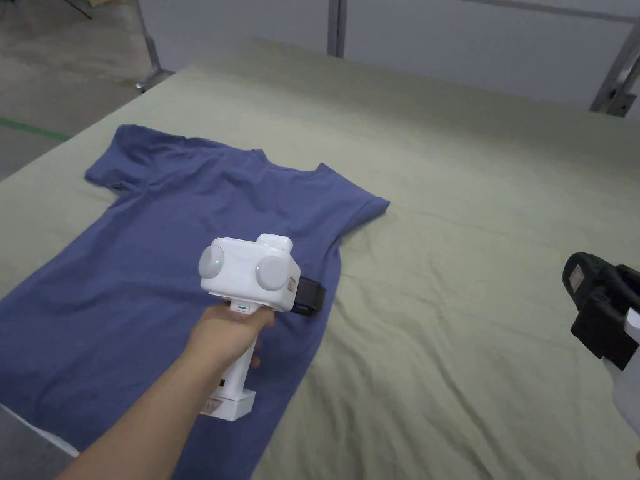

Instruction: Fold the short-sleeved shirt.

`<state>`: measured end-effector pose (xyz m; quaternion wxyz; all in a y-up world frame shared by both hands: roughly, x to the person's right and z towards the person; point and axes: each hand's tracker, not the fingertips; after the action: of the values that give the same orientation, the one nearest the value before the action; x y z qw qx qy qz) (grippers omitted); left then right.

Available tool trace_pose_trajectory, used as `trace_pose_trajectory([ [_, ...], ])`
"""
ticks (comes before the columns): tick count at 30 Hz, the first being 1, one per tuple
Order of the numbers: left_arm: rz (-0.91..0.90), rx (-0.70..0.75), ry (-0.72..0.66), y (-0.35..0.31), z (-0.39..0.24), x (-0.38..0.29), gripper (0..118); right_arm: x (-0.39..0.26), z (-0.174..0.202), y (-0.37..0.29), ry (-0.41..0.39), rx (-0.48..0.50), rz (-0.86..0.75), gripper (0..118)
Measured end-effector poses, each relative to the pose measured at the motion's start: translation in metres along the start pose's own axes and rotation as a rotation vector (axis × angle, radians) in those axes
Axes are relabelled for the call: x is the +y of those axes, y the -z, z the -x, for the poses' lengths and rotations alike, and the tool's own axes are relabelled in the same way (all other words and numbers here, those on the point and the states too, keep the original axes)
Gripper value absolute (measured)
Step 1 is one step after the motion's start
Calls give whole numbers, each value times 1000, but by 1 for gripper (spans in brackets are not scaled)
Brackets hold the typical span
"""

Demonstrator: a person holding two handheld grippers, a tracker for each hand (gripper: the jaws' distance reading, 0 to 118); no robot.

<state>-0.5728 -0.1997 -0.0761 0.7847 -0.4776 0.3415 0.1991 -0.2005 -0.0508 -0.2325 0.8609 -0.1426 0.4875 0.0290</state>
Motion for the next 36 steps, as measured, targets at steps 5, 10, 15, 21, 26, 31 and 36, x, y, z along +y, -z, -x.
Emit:
trace_pose_trajectory([
  [5,-8,50,102,18,-9,-3,118,-7,4,7,22,-9,22,3],
  [10,27,-18,64,50,15,12,118,-15,11,7,33,-2,49,3],
  [15,1,11,33,40,19,11,105,-17,15,1,11,16,57,3],
  [21,-85,111,51,-8,26,-12,4,-17,4,-6,57,16,45,3],
  [26,-75,14,-109,-22,32,-10,5,-18,-2,-13,60,16,46,3],
  [31,-140,18,15,-43,-13,-6,5,-16,-14,-23,76,-4,35,3],
  [36,-200,26,263,-56,-75,8,5,-13,-33,-44,53,-73,22,3],
])
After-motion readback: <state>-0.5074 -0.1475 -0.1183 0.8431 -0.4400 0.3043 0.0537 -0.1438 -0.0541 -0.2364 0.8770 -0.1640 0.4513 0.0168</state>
